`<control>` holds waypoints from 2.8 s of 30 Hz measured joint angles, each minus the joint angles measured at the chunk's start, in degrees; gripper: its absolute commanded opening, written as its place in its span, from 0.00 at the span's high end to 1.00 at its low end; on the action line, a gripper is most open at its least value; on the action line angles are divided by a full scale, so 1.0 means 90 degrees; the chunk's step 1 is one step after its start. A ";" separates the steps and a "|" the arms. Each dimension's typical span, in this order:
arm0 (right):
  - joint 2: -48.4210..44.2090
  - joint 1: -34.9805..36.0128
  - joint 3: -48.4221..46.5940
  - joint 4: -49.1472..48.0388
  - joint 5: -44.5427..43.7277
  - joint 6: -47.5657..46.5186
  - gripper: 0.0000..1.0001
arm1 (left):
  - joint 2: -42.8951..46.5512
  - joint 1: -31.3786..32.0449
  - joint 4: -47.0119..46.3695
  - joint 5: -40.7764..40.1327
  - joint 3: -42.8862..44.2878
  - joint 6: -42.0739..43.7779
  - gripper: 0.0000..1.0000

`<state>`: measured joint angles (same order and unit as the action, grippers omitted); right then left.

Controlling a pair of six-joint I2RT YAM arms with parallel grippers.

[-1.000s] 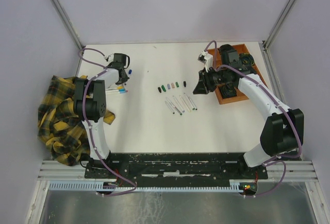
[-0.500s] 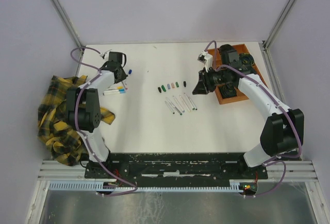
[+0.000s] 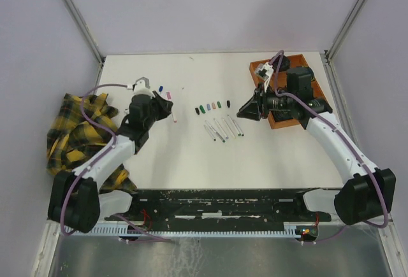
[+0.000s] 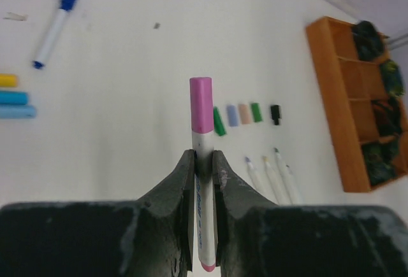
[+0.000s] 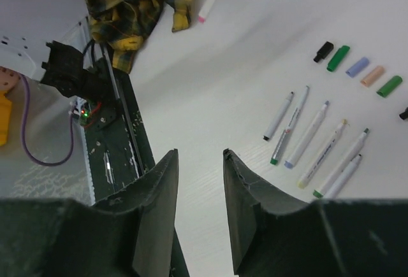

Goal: Open the pen caps
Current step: Pick up the pen from the center of the board, then open the pen cap from the pen.

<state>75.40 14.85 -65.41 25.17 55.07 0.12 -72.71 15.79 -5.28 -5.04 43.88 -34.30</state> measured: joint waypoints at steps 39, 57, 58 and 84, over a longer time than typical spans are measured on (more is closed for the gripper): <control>-0.0260 0.1766 0.2101 -0.4631 0.0143 0.2990 0.39 | 0.0117 0.4294 -0.8893 -0.0967 -0.3096 -0.0177 0.97; -0.0143 0.1965 0.2038 -0.4495 0.0036 0.3031 0.81 | -0.0340 0.4439 -0.9095 -0.0964 -0.2856 -0.0051 0.97; -0.0143 0.1965 0.2018 -0.4493 0.0044 0.3033 0.85 | -0.0340 0.4439 -0.9097 -0.0984 -0.2856 -0.0051 0.97; 0.0046 0.1817 0.1027 -0.2688 0.0770 0.1970 1.00 | 0.1591 0.3456 -0.5440 -0.0080 -0.2045 -0.0663 0.22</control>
<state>75.81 31.20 -56.16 0.97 62.00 17.85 -58.39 46.89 -54.24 -5.76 25.47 -40.27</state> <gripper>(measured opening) 0.209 0.783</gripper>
